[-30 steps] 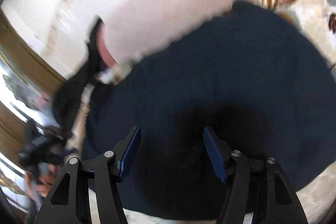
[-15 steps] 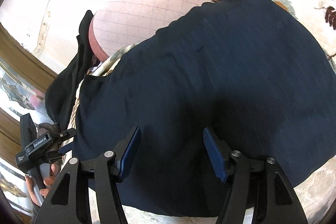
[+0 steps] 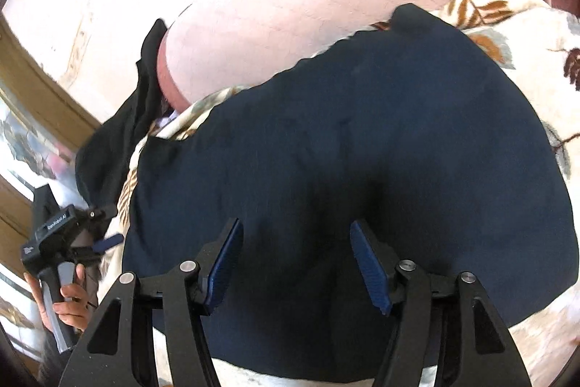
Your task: Fold large clothes
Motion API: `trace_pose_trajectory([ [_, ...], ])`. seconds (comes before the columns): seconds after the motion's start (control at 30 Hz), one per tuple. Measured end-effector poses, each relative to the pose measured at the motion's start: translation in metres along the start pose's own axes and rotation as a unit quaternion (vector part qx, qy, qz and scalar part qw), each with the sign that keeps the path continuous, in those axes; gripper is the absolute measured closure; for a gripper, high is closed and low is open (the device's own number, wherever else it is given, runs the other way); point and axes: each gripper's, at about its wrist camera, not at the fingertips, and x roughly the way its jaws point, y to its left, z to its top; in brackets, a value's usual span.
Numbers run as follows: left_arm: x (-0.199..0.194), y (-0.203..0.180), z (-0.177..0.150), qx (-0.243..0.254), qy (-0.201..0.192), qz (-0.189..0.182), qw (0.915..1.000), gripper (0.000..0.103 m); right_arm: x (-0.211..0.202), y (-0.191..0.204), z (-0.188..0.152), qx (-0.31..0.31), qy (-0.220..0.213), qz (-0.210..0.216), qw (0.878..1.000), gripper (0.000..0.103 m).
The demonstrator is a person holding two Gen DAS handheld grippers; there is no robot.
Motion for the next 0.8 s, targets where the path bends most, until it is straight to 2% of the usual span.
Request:
trace_pose_trajectory([
  [0.1, 0.02, -0.001, -0.008, 0.005, 0.034, -0.009, 0.9994, 0.022, 0.016, -0.02, -0.004, 0.022, 0.027, -0.006, 0.999, 0.04],
  [0.13, 0.031, -0.004, -0.014, 0.01, 0.055, -0.023, 0.9982, 0.022, 0.023, -0.023, -0.008, 0.025, 0.034, -0.001, 0.999, 0.04],
  [0.2, 0.045, -0.011, -0.025, 0.014, 0.086, -0.047, 0.9951, 0.023, 0.024, -0.022, -0.011, 0.015, 0.018, 0.004, 1.0, 0.039],
  [0.23, 0.05, -0.017, -0.032, 0.026, 0.089, -0.045, 0.9947, 0.021, 0.025, -0.02, -0.012, 0.011, 0.017, 0.001, 1.0, 0.038],
  [0.27, 0.048, -0.029, -0.038, 0.057, 0.07, -0.024, 0.9956, 0.021, 0.025, -0.019, -0.012, 0.008, 0.016, -0.001, 1.0, 0.037],
  [0.3, 0.048, -0.036, -0.042, 0.072, 0.065, -0.021, 0.995, 0.022, 0.025, -0.017, -0.012, 0.005, 0.015, -0.002, 1.0, 0.036],
  [0.33, 0.046, -0.045, -0.046, 0.084, 0.059, -0.023, 0.9945, 0.04, 0.025, -0.016, -0.011, 0.0, 0.016, -0.004, 1.0, 0.035],
  [0.37, 0.045, -0.05, -0.048, 0.086, 0.054, -0.02, 0.9947, 0.063, 0.026, -0.015, -0.011, -0.003, 0.017, -0.005, 1.0, 0.034],
  [0.4, 0.042, -0.056, -0.048, 0.088, 0.048, -0.01, 0.9949, 0.07, 0.027, -0.013, -0.01, -0.005, 0.018, -0.005, 1.0, 0.034],
  [0.43, 0.038, -0.061, -0.049, 0.088, 0.041, -0.005, 0.9952, 0.082, 0.027, -0.013, -0.01, -0.004, 0.018, -0.004, 1.0, 0.034],
  [0.57, 0.016, -0.085, -0.051, 0.087, 0.016, -0.013, 0.996, 0.089, 0.025, -0.016, -0.004, 0.015, 0.02, 0.009, 1.0, 0.035],
  [0.8, -0.012, -0.152, -0.067, 0.142, -0.017, -0.031, 0.9893, 0.092, 0.006, -0.018, -0.005, 0.01, 0.028, -0.004, 1.0, 0.035],
])
